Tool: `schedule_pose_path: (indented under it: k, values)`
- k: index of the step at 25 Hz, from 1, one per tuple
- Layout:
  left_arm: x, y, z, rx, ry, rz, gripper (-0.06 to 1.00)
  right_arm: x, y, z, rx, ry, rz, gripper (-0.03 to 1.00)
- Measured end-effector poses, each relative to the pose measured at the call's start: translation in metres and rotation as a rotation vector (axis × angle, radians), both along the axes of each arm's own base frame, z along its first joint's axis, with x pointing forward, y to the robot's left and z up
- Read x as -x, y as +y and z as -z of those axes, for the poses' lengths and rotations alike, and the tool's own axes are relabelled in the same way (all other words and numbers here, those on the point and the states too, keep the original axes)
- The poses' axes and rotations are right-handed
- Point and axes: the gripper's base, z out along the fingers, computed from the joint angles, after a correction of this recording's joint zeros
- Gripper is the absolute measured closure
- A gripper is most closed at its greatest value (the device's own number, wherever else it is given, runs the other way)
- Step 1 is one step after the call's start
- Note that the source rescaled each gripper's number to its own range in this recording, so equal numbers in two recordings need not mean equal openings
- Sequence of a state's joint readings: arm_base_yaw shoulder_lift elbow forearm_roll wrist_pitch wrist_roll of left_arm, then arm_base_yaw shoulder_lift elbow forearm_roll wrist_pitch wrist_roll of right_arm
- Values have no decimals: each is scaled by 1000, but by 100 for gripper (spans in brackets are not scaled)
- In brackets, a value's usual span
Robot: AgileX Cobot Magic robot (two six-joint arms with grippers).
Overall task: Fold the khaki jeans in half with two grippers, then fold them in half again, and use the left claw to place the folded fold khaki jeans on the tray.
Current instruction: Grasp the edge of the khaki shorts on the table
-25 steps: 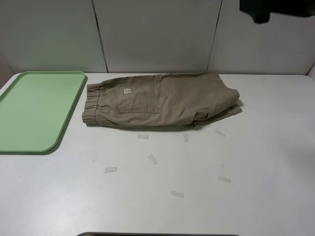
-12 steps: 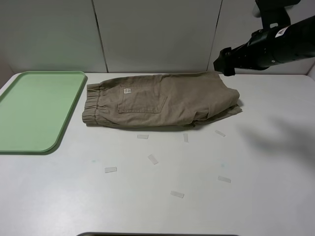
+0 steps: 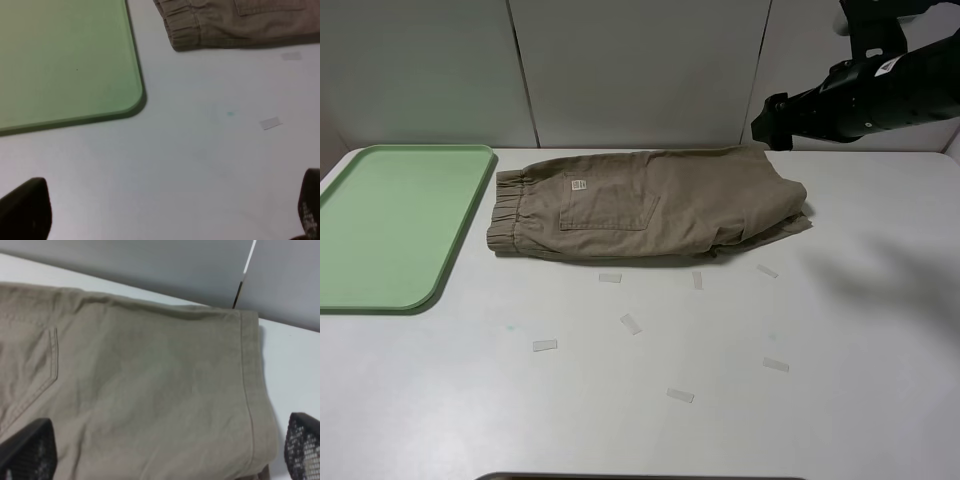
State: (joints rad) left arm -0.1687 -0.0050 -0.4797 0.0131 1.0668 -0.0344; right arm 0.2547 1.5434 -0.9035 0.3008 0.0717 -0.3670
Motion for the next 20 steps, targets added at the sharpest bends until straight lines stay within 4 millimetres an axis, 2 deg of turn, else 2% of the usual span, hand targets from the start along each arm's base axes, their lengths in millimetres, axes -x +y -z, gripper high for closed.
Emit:
schedule_pose_path:
  k: [3,5,8,11,14,20]
  values:
    - [0,0,0,0,0,0,-5,-5,-1,-5,-12,-11,11,-3]
    - [0,0,0,0,0,0,-5,-16,-2,-13,-21,3,13,-3]
    - [0,0,0,0,0,0,-5,-32,0,-20,-23,87,-12,-3]
    - [0,0,0,0,0,0,-5,-49,4,-18,-20,189,-44,-3]
    - [0,0,0,0,0,0,-5,-67,6,-9,-12,289,-69,-3]
    - [0,0,0,0,0,0,-5,-98,-6,28,44,445,-124,-3]
